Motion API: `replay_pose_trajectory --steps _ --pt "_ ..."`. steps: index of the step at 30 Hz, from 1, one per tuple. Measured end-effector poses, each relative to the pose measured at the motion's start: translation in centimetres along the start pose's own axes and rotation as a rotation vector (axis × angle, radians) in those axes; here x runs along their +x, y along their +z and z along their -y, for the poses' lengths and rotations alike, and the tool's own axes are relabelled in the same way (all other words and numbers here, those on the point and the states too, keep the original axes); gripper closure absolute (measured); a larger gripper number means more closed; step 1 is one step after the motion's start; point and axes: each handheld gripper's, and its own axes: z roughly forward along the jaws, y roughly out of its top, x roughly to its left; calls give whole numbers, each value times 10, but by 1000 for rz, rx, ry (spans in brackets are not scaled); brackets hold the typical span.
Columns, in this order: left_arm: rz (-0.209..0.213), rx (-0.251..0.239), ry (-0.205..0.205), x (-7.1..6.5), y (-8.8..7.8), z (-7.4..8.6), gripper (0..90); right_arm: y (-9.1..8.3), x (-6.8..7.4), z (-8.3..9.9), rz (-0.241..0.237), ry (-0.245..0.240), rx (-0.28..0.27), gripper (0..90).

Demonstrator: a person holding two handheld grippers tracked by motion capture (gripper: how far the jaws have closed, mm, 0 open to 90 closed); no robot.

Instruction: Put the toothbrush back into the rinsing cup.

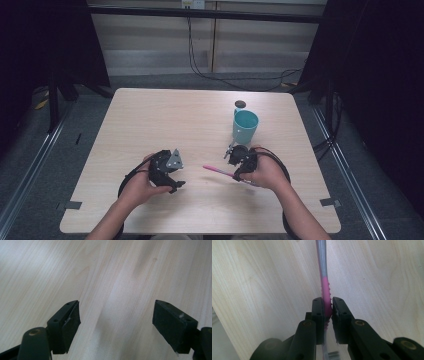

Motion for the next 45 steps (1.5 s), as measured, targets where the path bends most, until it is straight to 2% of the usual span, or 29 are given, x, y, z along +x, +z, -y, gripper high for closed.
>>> replay_pose_trajectory --steps 4,5,7,8,10,18,20,26,31,34,35,45 --pt "-4 3 17 0 -1 -5 222 -3 -1 1 -14 5 -11 810" --pt "-5 -3 19 0 -1 -7 222 -4 -1 1 -16 2 -11 810" --pt "3 14 39 0 -1 -10 232 -5 0 1 -16 -7 -10 810" --pt "-7 12 52 -1 -2 -13 236 -5 0 0 -16 -7 -10 810" --pt "-10 12 53 -1 -2 -14 237 -6 0 -1 -15 -25 -9 810" --pt "-11 21 92 -2 -4 -30 241 -5 -1 0 -17 -17 -14 810" --pt "-9 8 86 -3 -4 -33 247 -6 -1 1 -17 -19 -18 810" --pt "-15 18 100 -3 -5 -41 248 -9 0 -1 -19 -23 -20 810" --pt "-17 11 109 -5 -4 -47 249 -12 1 -3 -17 -49 -24 810" --pt "-14 7 109 -5 -4 -49 251 -13 2 -4 -18 -41 -24 810" --pt "-12 8 116 -5 -4 -50 253 -14 3 -3 -17 -27 -28 810" --pt "-5 6 145 -10 -2 -58 269 -14 3 -3 -20 -52 -21 810"
